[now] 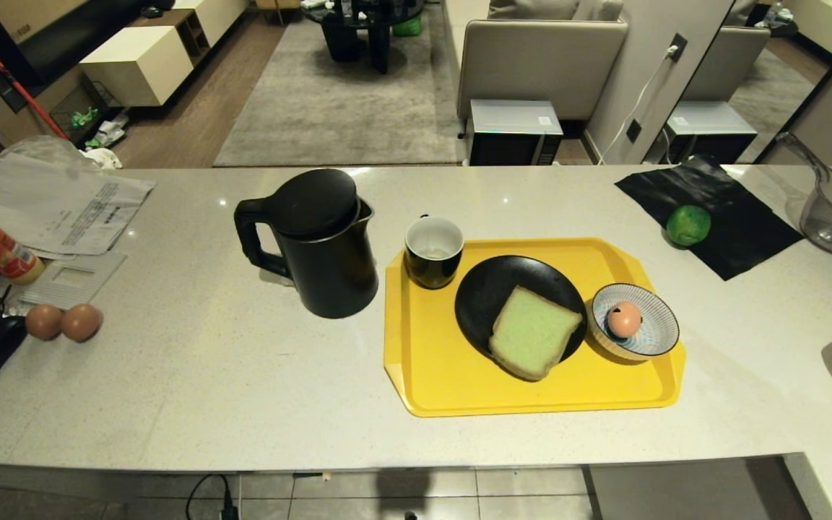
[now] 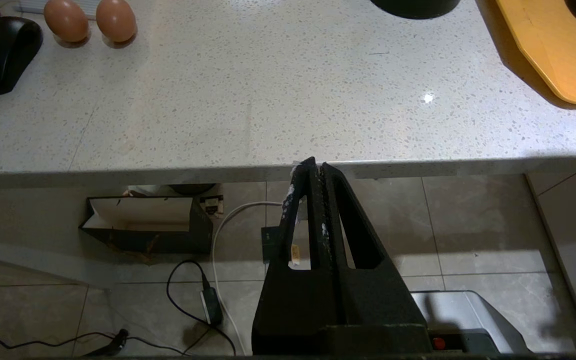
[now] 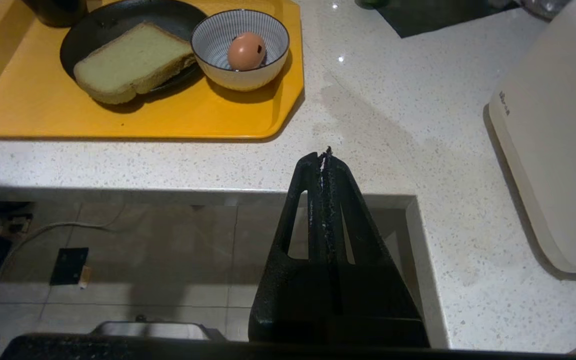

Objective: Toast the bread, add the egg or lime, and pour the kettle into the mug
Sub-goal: Pick up the kettle

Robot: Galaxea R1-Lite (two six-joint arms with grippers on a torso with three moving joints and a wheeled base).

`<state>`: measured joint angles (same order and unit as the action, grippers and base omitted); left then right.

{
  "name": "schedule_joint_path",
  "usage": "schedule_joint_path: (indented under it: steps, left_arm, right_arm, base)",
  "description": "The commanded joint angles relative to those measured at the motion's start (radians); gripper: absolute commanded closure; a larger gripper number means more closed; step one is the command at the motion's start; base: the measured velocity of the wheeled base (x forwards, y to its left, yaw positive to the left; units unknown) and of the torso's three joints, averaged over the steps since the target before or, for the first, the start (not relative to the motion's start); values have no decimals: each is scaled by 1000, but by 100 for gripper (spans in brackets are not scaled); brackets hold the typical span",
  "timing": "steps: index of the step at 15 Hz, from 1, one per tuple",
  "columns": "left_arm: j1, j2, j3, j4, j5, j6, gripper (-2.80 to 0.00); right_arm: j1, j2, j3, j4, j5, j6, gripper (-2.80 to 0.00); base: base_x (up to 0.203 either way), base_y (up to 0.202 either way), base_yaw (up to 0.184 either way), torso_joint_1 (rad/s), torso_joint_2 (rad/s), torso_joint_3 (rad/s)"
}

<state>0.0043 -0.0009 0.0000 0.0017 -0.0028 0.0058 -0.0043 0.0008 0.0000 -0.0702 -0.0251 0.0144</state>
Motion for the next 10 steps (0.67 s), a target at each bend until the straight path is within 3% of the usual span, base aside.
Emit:
schedule_joint_path:
  steps: [1, 5, 10]
  left_arm:
    - [0, -1, 0, 0, 1, 0, 0]
    - [0, -1, 0, 0, 1, 0, 0]
    - [0, -1, 0, 0, 0, 3, 0]
  right_arm:
    - [0, 2, 21, 21, 36, -65, 0]
    - [1, 1, 20, 20, 18, -1, 0]
    - [1, 1, 20, 18, 17, -1, 0]
  base:
    - [0, 0, 0, 0, 0, 0]
    - [0, 0, 0, 0, 0, 0]
    - [0, 0, 0, 0, 0, 0]
